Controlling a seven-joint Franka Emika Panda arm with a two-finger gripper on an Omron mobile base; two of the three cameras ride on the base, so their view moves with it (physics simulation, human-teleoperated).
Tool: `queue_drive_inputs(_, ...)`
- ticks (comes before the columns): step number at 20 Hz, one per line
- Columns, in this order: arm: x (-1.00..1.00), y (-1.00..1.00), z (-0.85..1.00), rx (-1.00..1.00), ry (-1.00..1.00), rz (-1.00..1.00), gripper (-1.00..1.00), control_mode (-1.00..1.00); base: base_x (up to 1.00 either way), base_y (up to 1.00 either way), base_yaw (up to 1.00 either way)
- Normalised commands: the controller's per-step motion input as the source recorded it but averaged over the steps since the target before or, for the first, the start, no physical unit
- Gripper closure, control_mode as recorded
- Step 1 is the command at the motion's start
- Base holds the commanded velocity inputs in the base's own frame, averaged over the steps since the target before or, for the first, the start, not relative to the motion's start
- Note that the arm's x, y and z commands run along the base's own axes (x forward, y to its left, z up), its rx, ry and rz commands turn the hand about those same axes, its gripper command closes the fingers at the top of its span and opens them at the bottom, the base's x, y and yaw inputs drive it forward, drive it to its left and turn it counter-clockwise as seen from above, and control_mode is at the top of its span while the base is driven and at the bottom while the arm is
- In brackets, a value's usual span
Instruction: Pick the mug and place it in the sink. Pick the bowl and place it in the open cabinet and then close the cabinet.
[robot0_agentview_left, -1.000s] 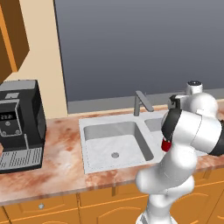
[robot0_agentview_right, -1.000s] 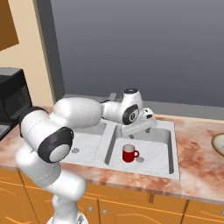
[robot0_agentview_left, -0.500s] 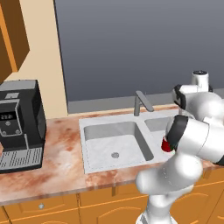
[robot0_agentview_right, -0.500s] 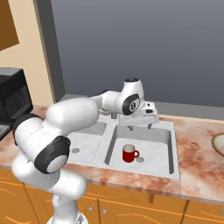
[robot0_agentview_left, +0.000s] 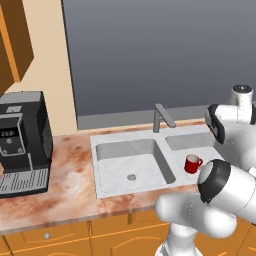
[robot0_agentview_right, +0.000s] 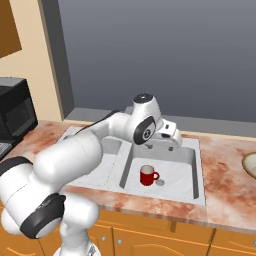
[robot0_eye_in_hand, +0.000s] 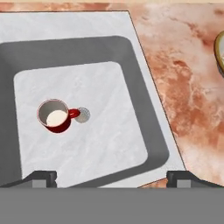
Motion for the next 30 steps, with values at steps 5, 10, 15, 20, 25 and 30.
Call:
queue_drive_inputs(5,0.00,0.21,0.40,0.00,0.08,-0.10,-1.00,-1.00,0.00,0.00,0.00)
queue_drive_inputs(10,-0.13,-0.01,0.24,0.01,0.04,-0.06,-1.00,1.00,-0.05,-0.33,-0.09)
queue_drive_inputs(15,0.00,0.00,0.00,0.00,0.00,0.00,-1.00,1.00,0.06,-1.00,-0.29)
queue_drive_inputs(20,0.00,0.00,0.00,0.00,0.00,0.00,-1.00,1.00,0.27,-1.00,-0.26)
queue_drive_inputs(25,0.00,0.00,0.00,0.00,0.00,0.00,-1.00,1.00,0.44,-1.00,-0.07)
queue_drive_inputs(30,0.00,0.00,0.00,0.00,0.00,0.00,-1.00,1.00,0.32,-1.00,0.05)
